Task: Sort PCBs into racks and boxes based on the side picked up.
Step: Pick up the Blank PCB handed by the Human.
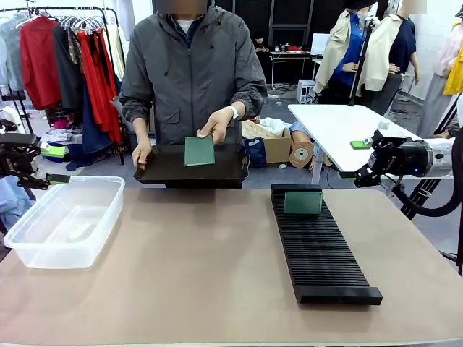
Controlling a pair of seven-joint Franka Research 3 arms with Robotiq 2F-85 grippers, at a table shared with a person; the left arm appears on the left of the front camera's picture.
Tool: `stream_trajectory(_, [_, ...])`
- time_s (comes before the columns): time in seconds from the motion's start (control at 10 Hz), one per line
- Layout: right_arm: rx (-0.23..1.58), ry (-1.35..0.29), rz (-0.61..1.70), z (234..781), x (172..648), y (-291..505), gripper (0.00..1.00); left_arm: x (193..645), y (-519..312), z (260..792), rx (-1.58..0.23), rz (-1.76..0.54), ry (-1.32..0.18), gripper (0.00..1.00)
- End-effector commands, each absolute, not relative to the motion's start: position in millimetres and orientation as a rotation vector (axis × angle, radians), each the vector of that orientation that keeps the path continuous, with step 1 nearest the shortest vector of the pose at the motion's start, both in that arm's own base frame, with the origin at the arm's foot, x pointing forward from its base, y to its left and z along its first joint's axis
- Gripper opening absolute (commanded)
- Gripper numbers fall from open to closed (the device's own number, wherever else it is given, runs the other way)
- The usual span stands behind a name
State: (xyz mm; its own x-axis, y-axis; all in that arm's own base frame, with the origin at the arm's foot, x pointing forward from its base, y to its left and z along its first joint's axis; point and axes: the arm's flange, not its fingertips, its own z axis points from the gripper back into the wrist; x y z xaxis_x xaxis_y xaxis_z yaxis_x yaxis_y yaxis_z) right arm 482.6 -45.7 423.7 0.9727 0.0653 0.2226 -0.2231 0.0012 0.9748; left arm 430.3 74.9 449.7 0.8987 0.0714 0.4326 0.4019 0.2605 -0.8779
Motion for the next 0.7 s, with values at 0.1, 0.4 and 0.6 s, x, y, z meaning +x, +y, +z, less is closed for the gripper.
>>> stream_trajectory(0.1, [1.548,-0.122,0.217,427.1,482.4,-45.2,1.00,429.6,74.9,452.8,-1.308,-0.227,-0.423,1.00])
stream_trajectory(0.4, [1.548,-0.122,0.217,427.1,482.4,-45.2,1.00,430.3,74.9,449.7,-1.299,-0.233,-0.429,1.00])
stream_trajectory(0.6, [1.548,-0.122,0.217,427.1,482.4,-45.2,1.00,453.5,60.9,447.0,-1.376,-0.271,-0.517,1.00])
